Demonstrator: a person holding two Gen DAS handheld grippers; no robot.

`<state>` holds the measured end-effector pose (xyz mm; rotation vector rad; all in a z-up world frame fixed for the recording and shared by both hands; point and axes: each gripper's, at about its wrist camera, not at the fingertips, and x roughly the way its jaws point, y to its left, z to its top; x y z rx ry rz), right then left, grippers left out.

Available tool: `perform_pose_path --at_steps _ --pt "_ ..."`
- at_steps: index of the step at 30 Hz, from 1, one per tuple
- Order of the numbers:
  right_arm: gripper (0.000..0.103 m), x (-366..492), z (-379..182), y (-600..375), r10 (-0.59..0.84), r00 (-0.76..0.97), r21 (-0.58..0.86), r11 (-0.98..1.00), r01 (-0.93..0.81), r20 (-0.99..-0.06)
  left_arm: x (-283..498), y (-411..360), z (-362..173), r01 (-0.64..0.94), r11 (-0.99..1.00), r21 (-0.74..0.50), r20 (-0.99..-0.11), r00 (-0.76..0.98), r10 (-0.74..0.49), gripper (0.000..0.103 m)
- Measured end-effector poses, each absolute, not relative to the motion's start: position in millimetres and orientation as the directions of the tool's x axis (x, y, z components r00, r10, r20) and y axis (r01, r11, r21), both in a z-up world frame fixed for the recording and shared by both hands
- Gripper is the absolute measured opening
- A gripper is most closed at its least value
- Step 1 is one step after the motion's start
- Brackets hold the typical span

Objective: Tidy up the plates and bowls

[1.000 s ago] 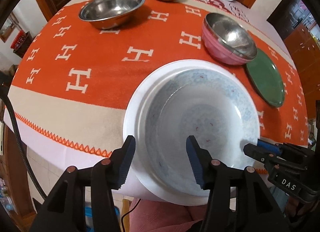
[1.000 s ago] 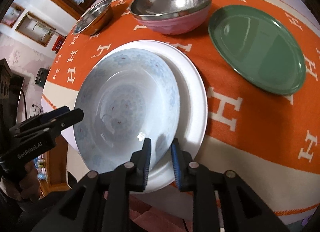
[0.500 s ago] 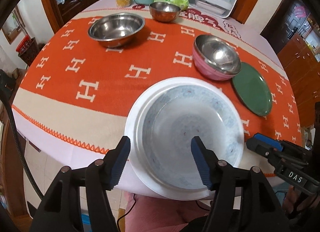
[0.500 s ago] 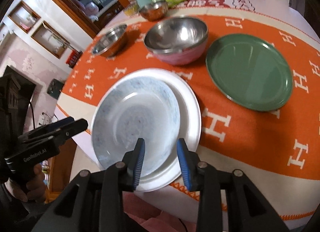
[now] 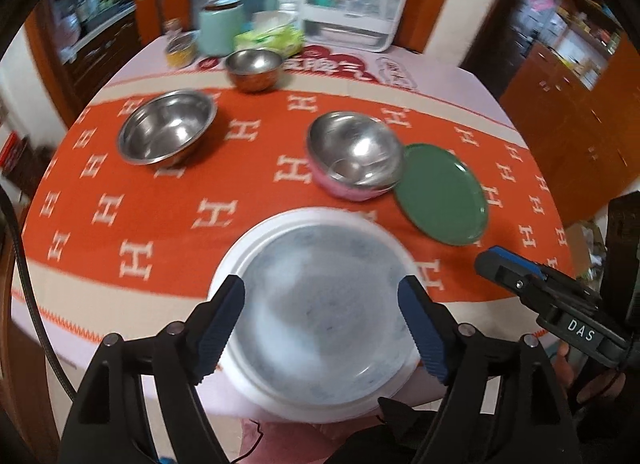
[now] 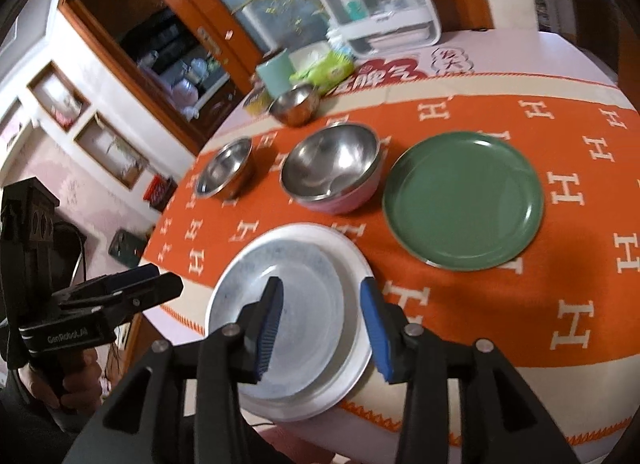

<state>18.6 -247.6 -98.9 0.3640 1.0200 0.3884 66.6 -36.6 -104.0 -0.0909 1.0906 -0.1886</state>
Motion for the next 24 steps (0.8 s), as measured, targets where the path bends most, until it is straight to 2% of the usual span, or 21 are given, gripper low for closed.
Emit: perform_pose_path --at_steps 4,6,9,12,24 --pt "0.044 19.6 -95.2 -261.2 0.454 0.512 0.474 0.875 -0.1 -0.729 80.1 -54.6 -101.4 0.175 0.969 -0.175 -0.868 0.437 -0.236 0.079" --pt "0.05 21.1 -94.0 -269.8 0.439 0.536 0.479 0.875 -0.072 -0.721 86.4 -63.3 -100.7 0.205 0.962 -0.183 -0.866 0.429 -0.256 0.08" --pt "0.051 23.5 -93.5 -280.3 0.419 0.561 0.481 0.876 -0.041 -0.714 97.3 -77.6 -100.5 0.263 0.945 -0.193 -0.862 0.415 -0.291 0.086" --pt "0.051 27.2 -93.9 -292.4 0.392 0.584 0.481 0.876 -0.002 -0.711 108.4 -90.7 -101.4 0.299 0.932 -0.205 -0.861 0.398 -0.317 0.087" --pt "0.052 46.2 -103.7 -334.6 0.329 0.596 0.452 0.89 0.065 -0.732 145.5 -131.5 -131.4 0.292 0.911 -0.291 -0.863 0.331 -0.382 0.087"
